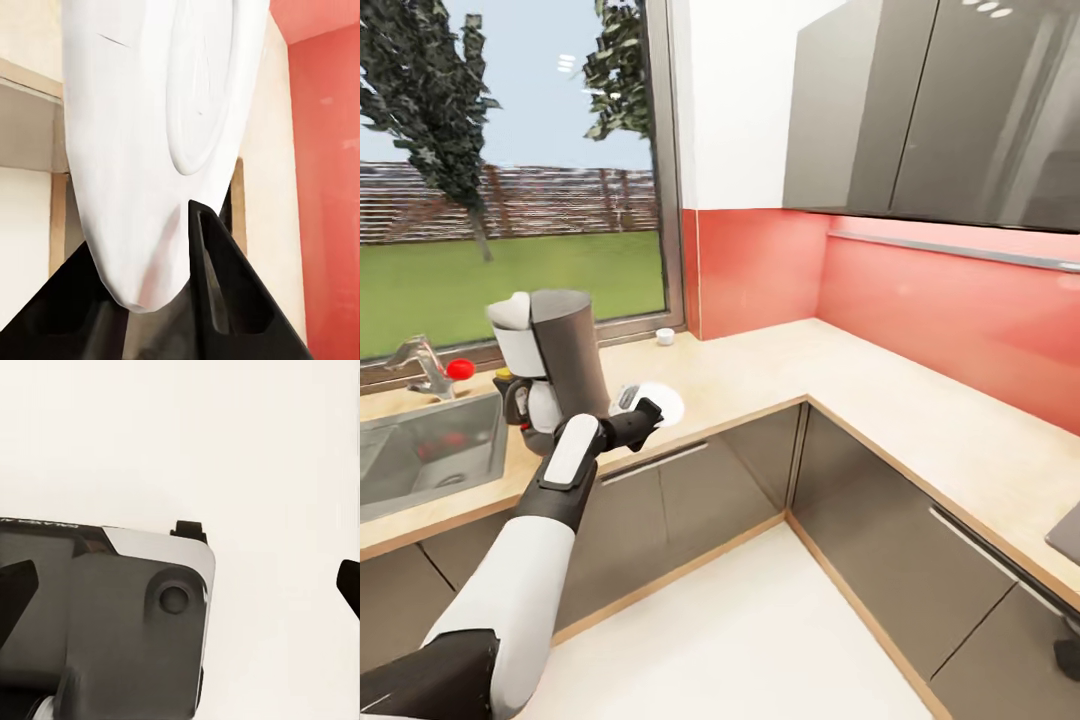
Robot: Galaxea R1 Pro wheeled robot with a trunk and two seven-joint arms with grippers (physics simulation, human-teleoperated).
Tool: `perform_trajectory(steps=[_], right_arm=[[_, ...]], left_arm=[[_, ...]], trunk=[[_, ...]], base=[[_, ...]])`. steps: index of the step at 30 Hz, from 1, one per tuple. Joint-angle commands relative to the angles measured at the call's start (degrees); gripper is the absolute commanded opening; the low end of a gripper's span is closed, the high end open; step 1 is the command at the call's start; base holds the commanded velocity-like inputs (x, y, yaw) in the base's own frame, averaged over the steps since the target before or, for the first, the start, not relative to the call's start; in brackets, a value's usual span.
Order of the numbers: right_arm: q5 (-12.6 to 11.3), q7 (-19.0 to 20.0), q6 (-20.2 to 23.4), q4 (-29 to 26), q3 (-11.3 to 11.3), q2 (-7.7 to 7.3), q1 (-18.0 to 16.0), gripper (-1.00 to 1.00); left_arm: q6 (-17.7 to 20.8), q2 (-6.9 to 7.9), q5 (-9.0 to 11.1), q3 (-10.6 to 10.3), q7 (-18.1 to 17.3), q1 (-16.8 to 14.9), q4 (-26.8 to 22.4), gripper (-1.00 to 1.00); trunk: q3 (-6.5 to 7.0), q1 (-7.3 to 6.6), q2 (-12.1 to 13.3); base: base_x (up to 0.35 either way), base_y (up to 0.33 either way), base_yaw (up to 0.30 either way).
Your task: Set up a coffee station on the kitchen countertop: keep the coffee maker on the countertop, move the bottle of coffee from the kitchen shelf to the counter next to the coffee maker, place a paper coffee filter on top of the coffee maker, put the saucer next to the coffee maker with the coffee cup on the saucer, and place the electric kettle next to the coffee maker.
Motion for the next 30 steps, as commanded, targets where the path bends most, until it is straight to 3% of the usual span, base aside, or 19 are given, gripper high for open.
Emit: perform_trajectory(steps=[1,12,18,30], right_arm=[[-0.6,0.1,0.3,-0.1,0.5,-0.04,0.0,1.00],[-0.4,-0.1,0.3,-0.1,0.5,-0.04,0.0,1.00],[-0.4,-0.1,0.3,-0.1,0.5,-0.05,0.0,1.00],[-0.4,-0.1,0.3,-0.1,0.5,-0.04,0.2,1.00]], left_arm=[[0.1,-0.10,0.5,0.2,0.6,0.5,0.0,-1.00],[-0.3,-0.61,1.0,0.4,0.2,7.5,-0.1,-1.00],[-0.3,-0.53,1.0,0.4,-1.8,10.2,-0.1,-1.00],[-0.4,-0.38,1.0,0.4,-2.3,10.7,-0.2,-1.00]], trunk=[[-0.12,0.06,-0.1],[-0.12,0.06,-0.1],[-0.12,0.06,-0.1],[-0.12,0.06,-0.1]], base=[[0.166,-0.107,0.274],[0.025,-0.016,0.057],[0.099,0.000,0.000],[0.321,-0.043,0.000]])
